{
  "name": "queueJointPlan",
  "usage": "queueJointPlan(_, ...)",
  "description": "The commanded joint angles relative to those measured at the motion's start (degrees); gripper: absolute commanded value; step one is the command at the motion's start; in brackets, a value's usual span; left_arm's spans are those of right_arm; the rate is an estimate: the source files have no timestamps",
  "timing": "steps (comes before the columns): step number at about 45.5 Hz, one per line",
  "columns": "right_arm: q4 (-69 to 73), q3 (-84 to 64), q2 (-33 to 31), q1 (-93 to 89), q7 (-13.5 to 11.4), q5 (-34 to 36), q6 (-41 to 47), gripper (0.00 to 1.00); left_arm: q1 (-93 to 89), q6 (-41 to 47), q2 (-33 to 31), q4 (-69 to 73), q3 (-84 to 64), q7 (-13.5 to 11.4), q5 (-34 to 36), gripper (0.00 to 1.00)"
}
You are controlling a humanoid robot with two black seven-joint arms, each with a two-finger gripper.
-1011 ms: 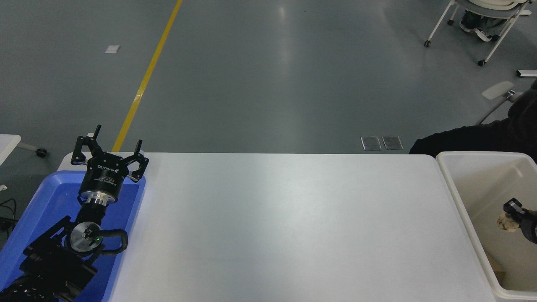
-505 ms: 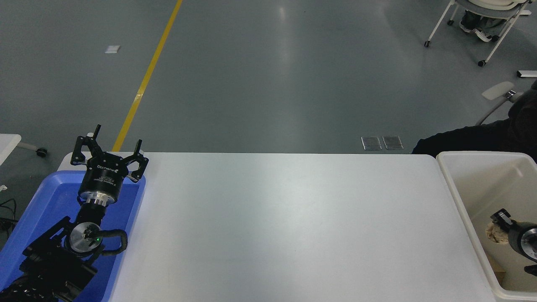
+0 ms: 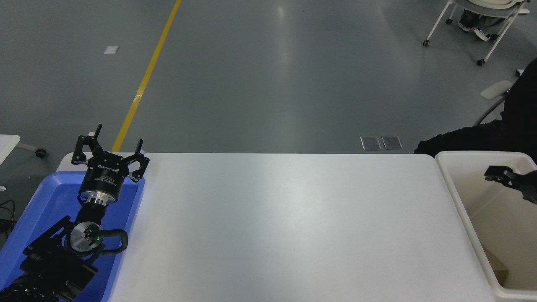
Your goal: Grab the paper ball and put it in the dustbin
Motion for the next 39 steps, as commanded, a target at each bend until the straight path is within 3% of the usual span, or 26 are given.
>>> queueJointPlan(1,24.1,-17.7,4.3,30.4,-0.5,6.0,12.6,1.0,0.1,0.0,0.1,0.0,0.0,0.0,0.0,1.0)
queueJointPlan(9,31.0,-19.8,13.6,41.1,-0.7,17.2,23.5,1.0,0.1,0.1,0.1,0.0,0.0,0.0,0.0,1.0)
queueJointPlan(23,35.6,-19.9,29.4,55.6,-2.1,31.1,23.9,1.0,0.2,0.2,0.1,0.0,-0.1,-0.1,0.0,1.0)
queueJointPlan(31,38.4,-19.9,34.0,60.8,-2.5,37.7,23.9,1.0,0.2,0.2,0.1,0.0,-0.1,-0.1,0.0,1.0)
queueJointPlan(39,38.6,-20.1,36.1,61.8,-2.5,39.3,23.9,1.0,0.2,0.2,0.1,0.0,-0.1,-0.1,-0.1,1.0)
